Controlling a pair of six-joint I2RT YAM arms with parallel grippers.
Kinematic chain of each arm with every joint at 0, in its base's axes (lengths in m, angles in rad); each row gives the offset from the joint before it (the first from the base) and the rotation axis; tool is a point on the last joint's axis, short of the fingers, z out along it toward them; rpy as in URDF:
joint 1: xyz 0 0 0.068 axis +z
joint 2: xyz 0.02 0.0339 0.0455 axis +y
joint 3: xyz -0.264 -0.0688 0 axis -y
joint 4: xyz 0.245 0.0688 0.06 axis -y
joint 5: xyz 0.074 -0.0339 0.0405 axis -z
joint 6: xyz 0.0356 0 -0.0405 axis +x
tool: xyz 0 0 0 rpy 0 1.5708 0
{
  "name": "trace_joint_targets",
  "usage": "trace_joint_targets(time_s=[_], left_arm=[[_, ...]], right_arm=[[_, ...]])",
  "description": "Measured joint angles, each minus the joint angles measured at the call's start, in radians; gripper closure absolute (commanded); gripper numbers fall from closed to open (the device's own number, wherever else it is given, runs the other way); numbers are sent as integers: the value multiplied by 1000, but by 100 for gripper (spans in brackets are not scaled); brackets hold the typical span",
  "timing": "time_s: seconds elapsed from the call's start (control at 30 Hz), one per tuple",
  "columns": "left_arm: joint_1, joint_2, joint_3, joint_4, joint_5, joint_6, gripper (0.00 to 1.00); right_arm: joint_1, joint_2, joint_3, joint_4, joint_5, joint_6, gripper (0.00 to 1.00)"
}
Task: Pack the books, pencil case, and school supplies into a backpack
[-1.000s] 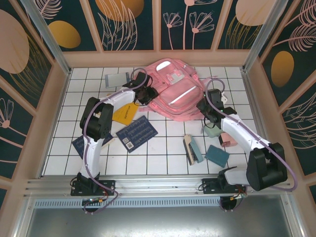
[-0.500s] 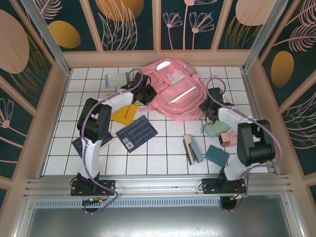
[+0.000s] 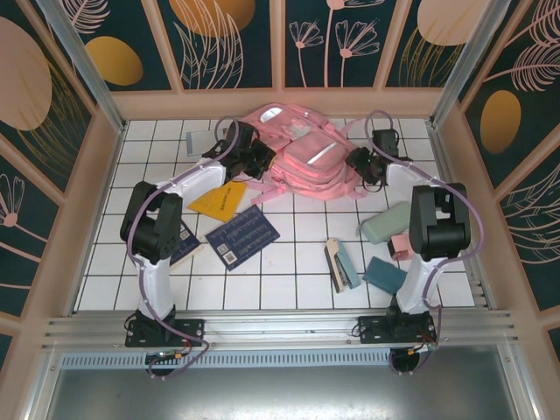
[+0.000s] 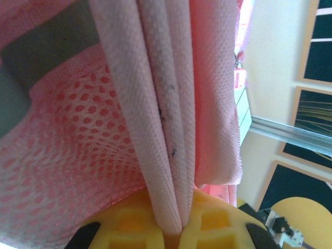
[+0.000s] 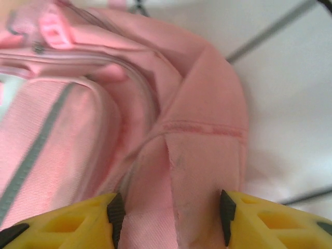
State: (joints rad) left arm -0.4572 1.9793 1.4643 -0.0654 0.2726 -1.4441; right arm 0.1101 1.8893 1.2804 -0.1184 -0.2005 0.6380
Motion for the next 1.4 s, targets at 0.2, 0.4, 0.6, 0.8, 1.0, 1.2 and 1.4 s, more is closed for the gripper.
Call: trace_joint_targets(time_s=[0.2, 0.4, 0.6, 0.8, 1.0, 1.2, 1.4], left_arm=[[-5, -58, -94, 30, -49, -78, 100], [-21, -95, -141, 40, -91, -124, 100], [-27, -95, -135, 38, -105, -160, 100], [-27, -95, -93, 30, -106, -166, 100], [-27, -95, -80, 29, -106, -172, 100], [-27, -94, -80, 27, -106, -178, 100], [-27, -94, -80, 10, -107, -182, 100]], right_arm=[[26, 37, 177, -49, 39, -98, 36], [58, -176, -8, 33, 128, -165, 32], [192, -323, 19, -4, 166, -237, 40], [470, -457, -113, -16, 106, -243, 49], [597, -394, -255, 10, 66, -175, 47], [587, -232, -245, 58, 68, -98, 47], [584, -113, -164, 101, 76, -50, 47]])
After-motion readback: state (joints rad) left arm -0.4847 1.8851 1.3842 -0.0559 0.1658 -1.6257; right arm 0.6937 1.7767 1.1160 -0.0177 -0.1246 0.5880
